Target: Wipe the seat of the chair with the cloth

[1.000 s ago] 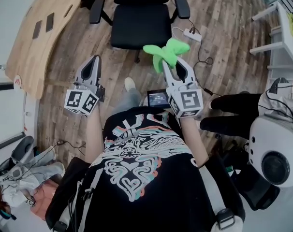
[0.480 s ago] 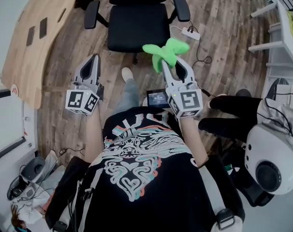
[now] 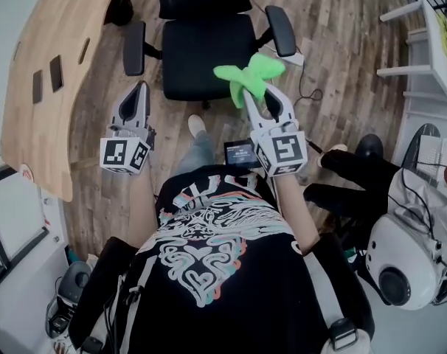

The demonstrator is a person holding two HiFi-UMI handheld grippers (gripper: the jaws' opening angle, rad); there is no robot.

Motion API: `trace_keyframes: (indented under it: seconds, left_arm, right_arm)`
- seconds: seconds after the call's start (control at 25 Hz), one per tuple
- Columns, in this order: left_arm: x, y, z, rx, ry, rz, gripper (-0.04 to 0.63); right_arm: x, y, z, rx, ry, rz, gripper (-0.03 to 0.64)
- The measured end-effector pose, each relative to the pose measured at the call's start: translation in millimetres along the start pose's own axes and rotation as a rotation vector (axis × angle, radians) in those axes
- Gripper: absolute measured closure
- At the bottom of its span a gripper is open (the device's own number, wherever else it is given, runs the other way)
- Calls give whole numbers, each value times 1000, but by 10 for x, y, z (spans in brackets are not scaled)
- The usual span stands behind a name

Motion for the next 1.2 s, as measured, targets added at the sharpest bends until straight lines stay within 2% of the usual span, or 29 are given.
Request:
trace_keyframes:
  seconds: [0.48,0.8,1.04,1.2]
  left_arm:
    - [113,-1136,735,123,-33,77,597]
    - [308,-1428,1020,107,-35,94,597]
    - [415,-1443,964,100,-22,124,597]
    - [447,-1522,902,81,-30,123,597]
  right_arm:
    - [-106,-1132,-324,88,3,76,512]
    - [19,-1487,-401,95,19,108,512]
    - [58,-1498,-469,111,0,133,512]
    - [143,-1539,-567,81,3,132,512]
Point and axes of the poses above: the fingertips, and each gripper's own axes: y backward along the fingers, z to its left, x out of its underside, the point moved 9 cm from there along y, backward along the fingers, and after that the axes turned 4 degrees about -x, right-handed, at the moved point
